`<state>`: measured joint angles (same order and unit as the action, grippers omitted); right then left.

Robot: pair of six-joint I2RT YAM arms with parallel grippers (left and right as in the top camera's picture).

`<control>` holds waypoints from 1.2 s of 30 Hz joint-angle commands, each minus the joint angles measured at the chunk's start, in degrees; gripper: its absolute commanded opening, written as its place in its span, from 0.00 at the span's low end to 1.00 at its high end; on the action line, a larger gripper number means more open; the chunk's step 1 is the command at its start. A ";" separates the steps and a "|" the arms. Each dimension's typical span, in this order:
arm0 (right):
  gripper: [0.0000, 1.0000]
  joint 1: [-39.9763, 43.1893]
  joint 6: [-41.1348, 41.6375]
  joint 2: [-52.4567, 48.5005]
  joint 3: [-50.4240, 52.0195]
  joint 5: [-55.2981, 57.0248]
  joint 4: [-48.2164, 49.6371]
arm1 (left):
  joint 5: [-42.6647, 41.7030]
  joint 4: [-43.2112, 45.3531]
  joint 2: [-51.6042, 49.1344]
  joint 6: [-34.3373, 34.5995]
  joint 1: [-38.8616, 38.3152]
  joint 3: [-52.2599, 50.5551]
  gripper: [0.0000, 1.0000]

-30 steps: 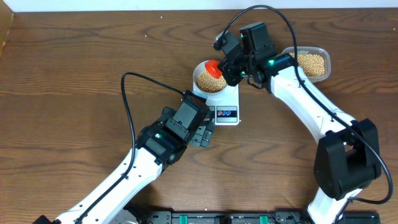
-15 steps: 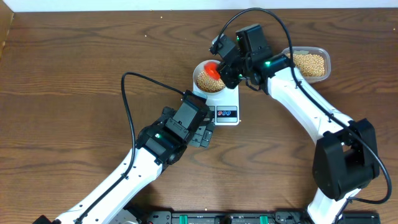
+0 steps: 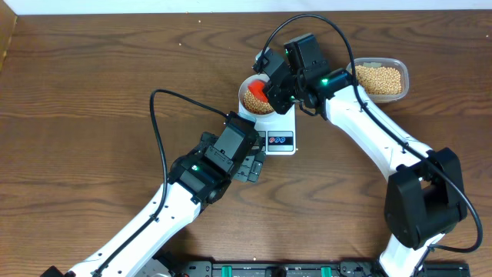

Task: Scoop item into bowl and weigh 50g on scale
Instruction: 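Tip the red scoop to pour soybeans into the white bowl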

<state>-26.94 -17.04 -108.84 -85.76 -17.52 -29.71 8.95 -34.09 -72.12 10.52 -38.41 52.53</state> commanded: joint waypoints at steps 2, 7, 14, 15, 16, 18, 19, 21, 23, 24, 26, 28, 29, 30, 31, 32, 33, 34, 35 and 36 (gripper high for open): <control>0.01 -0.55 -0.42 -0.48 0.07 0.76 -2.25 | 0.55 -0.09 0.22 0.33 -0.02 0.02 0.98; 0.01 -0.52 -0.39 -0.48 0.04 0.44 -2.38 | 0.55 -0.09 0.22 0.33 -0.02 0.02 0.98; 0.01 -0.48 -0.37 -0.46 0.04 -1.27 -2.21 | 0.55 -0.09 0.22 0.33 -0.02 0.02 0.98; 0.01 -0.46 -0.35 -0.46 0.04 -1.27 -2.21 | 0.55 -0.09 0.22 0.33 -0.02 0.02 0.98; 0.01 -0.44 -0.35 -0.46 0.04 -1.27 -2.19 | 0.55 -0.09 0.22 0.33 -0.02 0.02 0.98; 0.01 -0.37 0.11 -0.46 0.04 -1.29 -1.92 | 0.55 -0.09 0.22 0.33 -0.02 0.02 0.98; 0.01 -0.24 0.68 -0.46 0.02 -1.33 -1.75 | 0.55 -0.09 0.22 0.33 -0.02 0.02 0.98; 0.01 0.20 1.11 -0.46 0.00 -3.10 -1.73 | 0.55 -0.09 0.22 0.33 -0.02 0.02 0.98; 0.01 0.92 2.49 -0.46 -0.07 -5.44 -1.33 | 0.55 -0.09 0.22 0.33 -0.02 0.02 0.98; 0.01 1.36 2.86 -0.46 -0.07 -6.84 -1.09 | 0.55 -0.09 0.22 0.33 -0.02 0.02 0.98; 0.01 1.97 3.89 -0.46 -0.07 -8.50 -0.68 | 0.55 -0.09 0.22 0.33 -0.02 0.02 0.98; 0.01 2.34 4.42 -0.46 -0.07 -9.35 -0.50 | 0.55 -0.09 0.22 0.33 -0.02 0.02 0.98; 0.01 2.56 4.61 -0.46 -0.07 -9.88 -0.46 | 0.55 -0.09 0.22 0.33 -0.02 0.02 0.98; 0.01 2.67 4.61 -0.46 -0.07 -9.88 -0.48 | 0.55 -0.09 0.22 0.33 -0.02 0.02 0.98; 0.01 2.89 4.61 -0.46 -0.07 -9.86 -0.48 | 0.55 -0.09 0.22 0.33 -0.02 0.02 0.98; 0.01 3.26 4.59 -0.46 -0.07 -9.79 -0.46 | 0.55 -0.09 0.22 0.33 -0.02 0.02 0.98; 0.01 3.50 4.59 -0.46 -0.07 -9.79 -0.46 | 0.55 -0.09 0.22 0.33 -0.02 0.02 0.98; 0.01 3.89 4.61 -0.46 -0.07 -9.75 -0.46 | 0.55 -0.09 0.22 0.33 -0.02 0.02 0.98; 0.01 4.39 4.63 -0.46 -0.07 -9.66 -0.46 | 0.55 -0.09 0.22 0.33 -0.02 0.02 0.98; 0.01 4.76 4.70 -0.46 -0.07 -9.66 -0.42 | 0.55 -0.09 0.22 0.33 -0.02 0.02 0.98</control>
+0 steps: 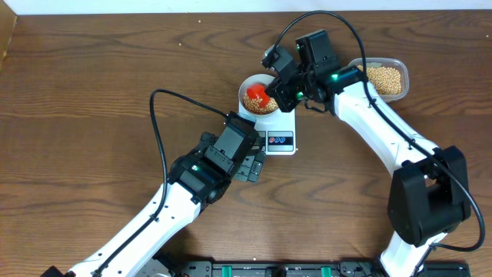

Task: Scoop item into bowl and weigh 50g on scale
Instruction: 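Tip the red scoop to pour soybeans into the white bowl, then move the right gripper's scoop back to the soybean tub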

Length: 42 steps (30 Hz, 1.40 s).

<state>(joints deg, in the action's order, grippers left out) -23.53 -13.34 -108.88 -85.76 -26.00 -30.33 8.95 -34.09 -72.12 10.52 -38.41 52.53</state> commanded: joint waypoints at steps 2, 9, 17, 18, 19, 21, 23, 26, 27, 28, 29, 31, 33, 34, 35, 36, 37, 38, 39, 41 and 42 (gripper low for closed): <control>0.01 2.29 2.49 -0.42 -0.11 -1.51 1.20 | 0.55 -0.09 0.22 0.33 -0.02 0.02 0.98; 0.01 2.97 3.02 0.70 -0.85 -3.10 1.64 | 0.55 -0.09 0.22 0.33 -0.02 0.02 0.98; 0.01 2.99 3.08 2.99 -0.87 -3.13 1.60 | 0.55 -0.09 0.22 0.33 -0.02 0.02 0.98; 0.01 2.99 3.30 3.17 -0.87 -3.13 1.57 | 0.55 -0.09 0.22 0.33 -0.02 0.02 0.98; 0.01 2.99 3.67 3.26 -0.85 -3.19 1.57 | 0.55 -0.09 0.22 0.33 -0.02 0.02 0.98; 0.01 2.99 3.69 3.41 -0.87 -3.58 1.60 | 0.55 -0.09 0.22 0.33 -0.02 0.02 0.98; 0.01 2.99 3.69 3.45 -0.87 -4.09 1.62 | 0.55 -0.09 0.22 0.33 -0.02 0.02 0.98; 0.01 2.99 3.93 3.45 -0.87 -4.90 1.62 | 0.55 -0.09 0.22 0.33 -0.02 0.02 0.98; 0.01 3.13 4.11 3.45 -0.87 -5.38 1.66 | 0.55 -0.09 0.22 0.33 -0.02 0.02 0.98; 0.01 3.37 4.13 3.45 -0.87 -6.56 1.66 | 0.55 -0.09 0.22 0.33 -0.02 0.02 0.98; 0.01 3.67 4.15 3.45 -0.87 -7.65 1.64 | 0.55 -0.09 0.22 0.33 -0.02 0.02 0.98; 0.01 4.59 5.40 3.45 -0.87 -10.25 1.75 | 0.55 -0.09 0.22 0.33 -0.02 0.02 0.98; 0.01 5.84 6.05 3.45 -0.87 -13.53 1.86 | 0.55 -0.09 0.22 0.33 -0.02 0.02 0.98; 0.01 6.38 6.05 3.45 -0.87 -14.93 1.84 | 0.55 -0.09 0.22 0.33 -0.02 0.02 0.98; 0.01 6.73 6.08 3.45 -0.87 -15.96 1.84 | 0.55 -0.09 0.22 0.33 -0.02 0.02 0.98; 0.01 7.21 6.23 3.45 -0.87 -17.42 1.86 | 0.55 -0.09 0.22 0.33 -0.02 0.02 0.98; 0.01 7.54 6.64 3.45 -0.87 -18.16 1.90 | 0.55 -0.09 0.22 0.33 -0.02 0.02 0.98; 0.01 7.85 7.17 3.45 -0.87 -18.69 1.99 | 0.55 -0.09 0.22 0.33 -0.02 0.02 0.98; 0.01 8.39 7.58 3.45 -0.87 -19.67 2.12 | 0.55 -0.09 0.22 0.33 -0.02 0.02 0.98; 0.01 9.38 7.58 3.45 -0.87 -21.73 2.10 | 0.55 -0.09 0.22 0.33 -0.02 0.02 0.98; 0.01 9.81 7.61 3.45 -0.87 -22.77 2.10 | 0.55 -0.09 0.22 0.33 -0.02 0.02 0.98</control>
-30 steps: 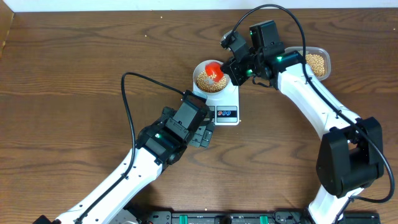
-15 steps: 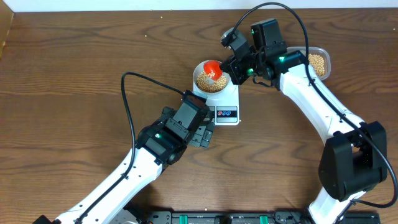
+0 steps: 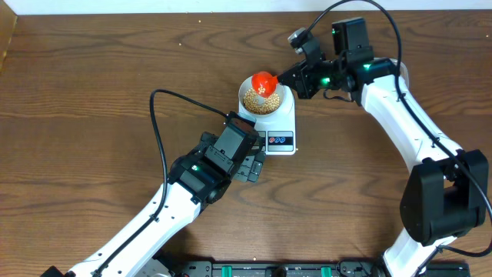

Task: Scoop item into bowl and weigh 50g on scale
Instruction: 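Move the right gripper's scoop back to the soybean tub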

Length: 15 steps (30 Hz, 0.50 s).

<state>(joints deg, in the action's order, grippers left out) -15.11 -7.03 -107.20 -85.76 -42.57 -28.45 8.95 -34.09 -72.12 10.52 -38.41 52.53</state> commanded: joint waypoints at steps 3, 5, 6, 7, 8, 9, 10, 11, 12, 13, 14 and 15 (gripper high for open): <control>0.01 2.54 2.32 1.77 -0.87 -8.81 0.52 | 0.55 -0.09 0.22 0.33 -0.02 0.02 0.98; 0.01 3.30 2.36 1.77 -0.87 -10.80 0.63 | 0.55 -0.09 0.22 0.33 -0.02 0.02 0.98; 0.01 3.91 2.71 1.77 -0.87 -12.46 0.68 | 0.55 -0.09 0.22 0.33 -0.02 0.02 0.98; 0.01 4.22 3.28 1.77 -0.87 -13.03 0.81 | 0.55 -0.09 0.22 0.33 -0.02 0.02 0.98; 0.01 4.68 3.82 1.77 -0.87 -13.79 0.94 | 0.55 -0.09 0.22 0.33 -0.02 0.02 0.98; 0.01 4.98 3.87 1.77 -0.87 -14.67 1.11 | 0.55 -0.09 0.22 0.33 -0.02 0.02 0.98; 0.01 5.46 4.50 1.77 -0.87 -16.22 1.77 | 0.55 -0.09 0.22 0.33 -0.02 0.02 0.98; 0.01 5.73 4.92 1.77 -0.87 -16.65 2.05 | 0.55 -0.09 0.22 0.33 -0.02 0.02 0.98; 0.01 5.84 4.90 1.77 -0.87 -17.22 2.16 | 0.55 -0.09 0.22 0.33 -0.02 0.02 0.98; 0.01 5.92 4.90 1.77 -0.87 -17.62 2.23 | 0.55 -0.09 0.22 0.33 -0.02 0.02 0.98; 0.01 6.03 4.90 1.77 -0.87 -17.62 2.16 | 0.55 -0.09 0.22 0.33 -0.02 0.02 0.98; 0.01 6.03 4.90 1.77 -0.87 -17.62 2.12 | 0.55 -0.09 0.22 0.33 -0.02 0.02 0.98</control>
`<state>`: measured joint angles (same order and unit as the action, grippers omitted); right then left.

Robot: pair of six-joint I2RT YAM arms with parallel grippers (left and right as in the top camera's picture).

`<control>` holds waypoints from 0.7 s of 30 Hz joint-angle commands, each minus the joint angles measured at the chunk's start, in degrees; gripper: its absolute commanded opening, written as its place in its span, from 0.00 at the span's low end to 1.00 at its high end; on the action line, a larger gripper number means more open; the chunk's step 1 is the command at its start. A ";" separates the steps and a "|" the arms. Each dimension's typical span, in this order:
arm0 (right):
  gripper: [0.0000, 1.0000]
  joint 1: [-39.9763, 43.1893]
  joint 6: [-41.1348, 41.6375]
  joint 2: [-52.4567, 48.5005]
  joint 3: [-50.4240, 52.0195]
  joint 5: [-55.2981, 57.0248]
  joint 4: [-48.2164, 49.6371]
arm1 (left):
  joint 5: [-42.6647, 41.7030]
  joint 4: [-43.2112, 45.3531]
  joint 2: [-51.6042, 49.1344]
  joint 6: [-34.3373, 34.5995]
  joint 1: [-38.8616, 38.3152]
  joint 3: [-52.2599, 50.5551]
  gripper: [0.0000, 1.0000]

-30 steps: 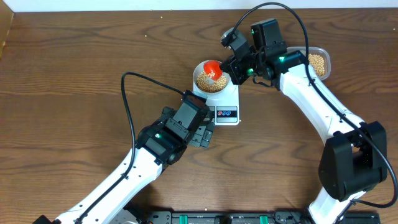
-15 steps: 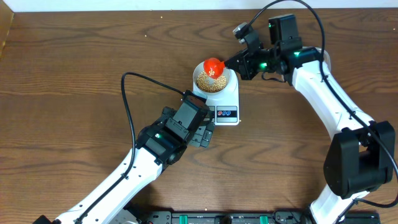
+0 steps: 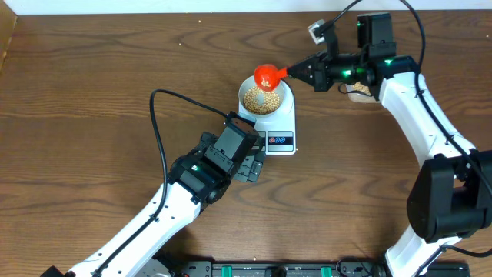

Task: Scoop item into bowl and weigh 50g on scale
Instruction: 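Move the right gripper's scoop back to the soybean tub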

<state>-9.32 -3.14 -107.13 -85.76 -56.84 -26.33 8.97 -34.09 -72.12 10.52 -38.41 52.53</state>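
A white bowl (image 3: 265,100) partly filled with tan beans sits on the white scale (image 3: 280,127), whose small display (image 3: 280,140) faces the front. My right gripper (image 3: 307,71) is shut on the handle of a red scoop (image 3: 266,75), which hangs over the bowl's far rim. Whether the scoop holds beans cannot be told. My left gripper (image 3: 255,165) rests low on the table just left of the scale's front edge; its jaws are too hidden to judge. The bean container (image 3: 361,88) is almost wholly covered by the right arm.
A black cable (image 3: 165,104) loops over the table left of the scale. The right arm (image 3: 419,115) stretches along the right side. The table's back edge (image 3: 231,14) meets a white wall.
My right gripper has drawn back to the right and farther from the bowl, carrying the red scoop from over the bowl's middle to its far rim. The left arm has stayed put.
At first my right gripper held the red scoop down in the bowl among the beans. It stayed in the bowl, then stood lifted over the bowl's far half. Now the scoop hangs at the far rim, the arm swung toward the container. The left arm never moved.
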 commanded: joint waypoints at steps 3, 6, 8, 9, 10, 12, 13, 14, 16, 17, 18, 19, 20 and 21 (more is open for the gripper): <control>0.01 0.24 0.98 1.70 -0.87 -3.30 0.02 | 0.52 -0.09 0.22 0.33 -0.02 0.02 0.98; 0.01 0.24 0.98 1.70 -0.85 -3.08 -0.04 | 0.52 -0.09 0.22 0.33 -0.02 0.02 0.98; 0.01 0.24 0.98 1.70 -0.83 -2.91 -0.04 | 0.52 -0.09 0.22 0.33 -0.02 0.02 0.98; 0.01 0.24 0.98 1.70 -0.81 -2.32 -0.11 | 0.52 -0.09 0.22 0.33 -0.02 0.02 0.98; 0.01 0.24 0.98 1.70 -0.81 -1.77 -0.22 | 0.52 -0.09 0.22 0.33 -0.02 0.02 0.98; 0.01 0.24 0.98 1.70 -0.81 -1.77 -0.17 | 0.52 -0.09 0.22 0.33 -0.02 0.02 0.98; 0.01 0.24 0.98 1.70 -0.81 -1.81 -0.15 | 0.52 -0.09 0.22 0.33 -0.02 0.02 0.98; 0.01 0.26 1.01 1.70 -0.81 -1.81 -0.04 | 0.52 -0.09 0.22 0.33 -0.02 0.02 0.98; 0.01 0.57 1.18 1.70 -0.83 -2.29 0.28 | 0.52 -0.09 0.22 0.33 -0.02 0.02 0.98; 0.01 1.09 2.56 1.70 -0.83 -2.75 1.03 | 0.52 -0.09 0.22 0.33 -0.02 0.02 0.98; 0.01 1.64 3.65 1.70 -0.83 -3.50 1.77 | 0.52 -0.09 0.22 0.33 -0.02 0.02 0.98; 0.01 2.45 4.63 1.70 -0.83 -4.59 2.56 | 0.52 -0.09 0.22 0.33 -0.02 0.02 0.98; 0.01 3.69 5.75 1.73 -0.83 -5.86 3.30 | 0.52 -0.09 0.22 0.33 -0.02 0.02 0.98; 0.01 4.50 6.34 1.81 -0.83 -6.45 3.48 | 0.52 -0.09 0.22 0.33 -0.02 0.02 0.98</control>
<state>-7.99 -0.43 -107.11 -85.76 -59.42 -23.62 8.95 -34.09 -72.12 10.52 -38.41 52.53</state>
